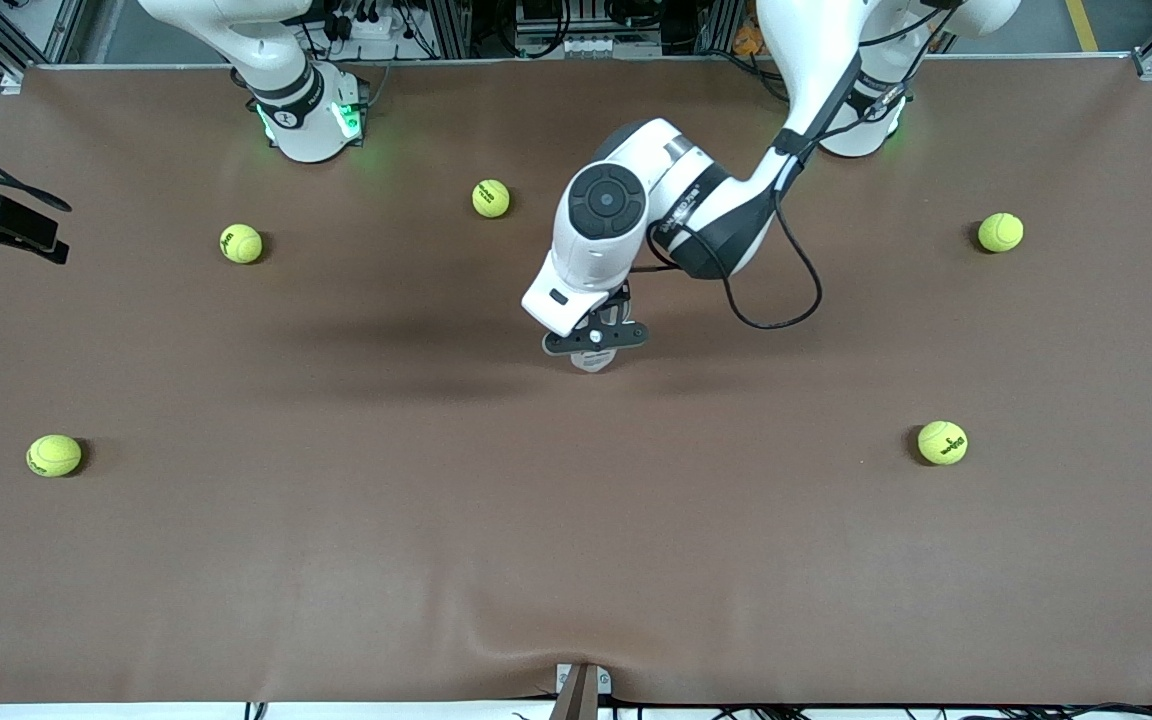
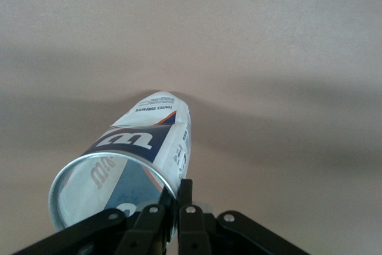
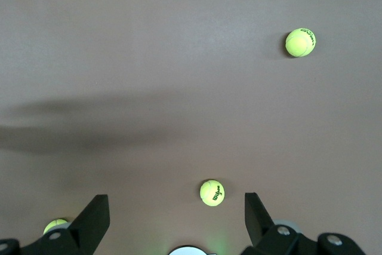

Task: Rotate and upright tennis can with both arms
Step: 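Lower the upright can onto the table and open the left gripper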

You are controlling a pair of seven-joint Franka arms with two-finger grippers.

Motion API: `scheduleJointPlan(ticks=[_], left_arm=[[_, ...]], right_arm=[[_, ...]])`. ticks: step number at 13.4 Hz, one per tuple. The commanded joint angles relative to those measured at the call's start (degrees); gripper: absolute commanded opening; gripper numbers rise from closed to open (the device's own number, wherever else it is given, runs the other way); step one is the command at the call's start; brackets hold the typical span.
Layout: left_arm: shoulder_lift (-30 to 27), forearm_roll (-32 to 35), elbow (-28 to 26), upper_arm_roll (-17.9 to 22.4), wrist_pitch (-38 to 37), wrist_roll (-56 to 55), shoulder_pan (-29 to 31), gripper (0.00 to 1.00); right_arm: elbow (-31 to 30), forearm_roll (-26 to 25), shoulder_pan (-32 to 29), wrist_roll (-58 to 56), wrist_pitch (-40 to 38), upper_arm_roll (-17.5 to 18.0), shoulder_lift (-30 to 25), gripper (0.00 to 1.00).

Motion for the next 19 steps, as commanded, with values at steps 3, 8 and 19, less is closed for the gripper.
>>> scheduleJointPlan(ticks=[3, 8, 19], left_arm=[[0.91, 1.49, 1.12, 0.36, 0.10, -1.57, -0.75, 0.00], [1.88, 1.49, 1.20, 0.36, 1.42, -1.57, -0.75, 0.24], [-1.98, 1.67, 1.12, 0.27, 1.77, -1.31, -0.40, 1.00]], right_arm=[[0.33, -0.64, 0.56, -0.24, 0.18, -0.16, 0.07, 1.00], [0.24, -0.64, 0.56, -0.24, 0.35, -0.16, 0.07, 1.00], [0.24, -0.64, 0.56, -0.24, 0.35, -0.16, 0.07, 1.00]])
